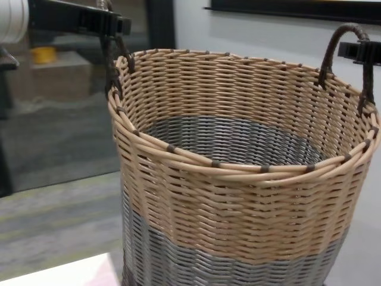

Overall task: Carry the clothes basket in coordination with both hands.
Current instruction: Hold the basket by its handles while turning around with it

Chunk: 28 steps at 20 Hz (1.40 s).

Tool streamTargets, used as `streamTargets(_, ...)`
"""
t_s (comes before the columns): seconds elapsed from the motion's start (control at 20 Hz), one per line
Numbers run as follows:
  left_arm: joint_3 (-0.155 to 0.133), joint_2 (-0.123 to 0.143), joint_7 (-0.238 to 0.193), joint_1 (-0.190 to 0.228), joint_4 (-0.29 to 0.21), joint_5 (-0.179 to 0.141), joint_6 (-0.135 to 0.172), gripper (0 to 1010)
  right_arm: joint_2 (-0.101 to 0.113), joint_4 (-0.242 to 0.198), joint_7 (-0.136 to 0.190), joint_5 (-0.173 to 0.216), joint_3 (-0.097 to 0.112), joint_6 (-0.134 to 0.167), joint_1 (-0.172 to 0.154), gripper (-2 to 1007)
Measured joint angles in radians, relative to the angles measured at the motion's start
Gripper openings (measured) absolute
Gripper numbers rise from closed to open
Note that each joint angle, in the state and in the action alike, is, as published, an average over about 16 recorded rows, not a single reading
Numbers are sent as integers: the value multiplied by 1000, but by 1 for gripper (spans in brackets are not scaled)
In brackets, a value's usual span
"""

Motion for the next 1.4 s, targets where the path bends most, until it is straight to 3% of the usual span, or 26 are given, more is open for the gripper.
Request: streamTargets(1.4, 0, 0, 0, 0, 0, 0, 0, 1, 0, 0, 0, 0, 0, 0, 0, 146)
